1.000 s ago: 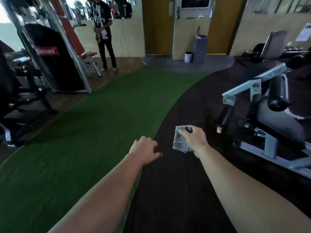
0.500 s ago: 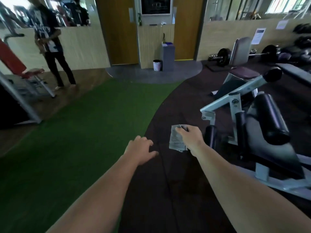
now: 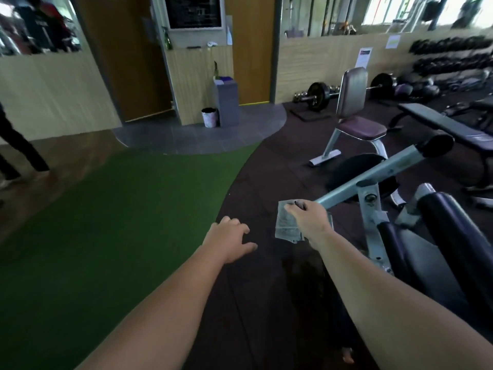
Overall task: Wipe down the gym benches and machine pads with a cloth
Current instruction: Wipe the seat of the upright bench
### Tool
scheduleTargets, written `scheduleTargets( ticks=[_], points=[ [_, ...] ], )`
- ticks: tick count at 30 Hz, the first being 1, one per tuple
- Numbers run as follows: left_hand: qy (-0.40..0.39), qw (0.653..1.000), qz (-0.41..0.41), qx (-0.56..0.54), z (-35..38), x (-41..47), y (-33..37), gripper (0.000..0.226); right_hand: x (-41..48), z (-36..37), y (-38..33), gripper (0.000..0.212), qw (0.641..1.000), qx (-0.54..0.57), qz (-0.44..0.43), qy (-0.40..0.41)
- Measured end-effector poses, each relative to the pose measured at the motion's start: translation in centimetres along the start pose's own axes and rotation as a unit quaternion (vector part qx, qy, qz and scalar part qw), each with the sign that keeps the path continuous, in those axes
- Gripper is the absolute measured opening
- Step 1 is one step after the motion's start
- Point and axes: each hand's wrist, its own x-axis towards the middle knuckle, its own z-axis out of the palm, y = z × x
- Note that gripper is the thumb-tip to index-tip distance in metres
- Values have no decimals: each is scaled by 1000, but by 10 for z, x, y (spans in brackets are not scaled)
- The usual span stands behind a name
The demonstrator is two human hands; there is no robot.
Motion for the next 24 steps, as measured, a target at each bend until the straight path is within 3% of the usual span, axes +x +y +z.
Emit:
scheduleTargets(
  ticks=[3, 11, 15, 24],
  points=[
    [-11, 1000, 22, 12, -23, 90, -21, 64, 81, 8, -12, 42, 999, 2, 22, 33],
    [-4, 996, 72, 43, -62, 351, -32, 63, 317, -10, -26, 53, 995, 16, 28, 93],
    [-10, 996, 78, 40, -75, 470, -27, 63, 435, -27, -29, 40, 993, 18, 44, 107],
    [-16, 991, 122, 60, -117, 730, -28, 66, 675, -67, -41, 39, 986, 34, 41, 156]
  ],
)
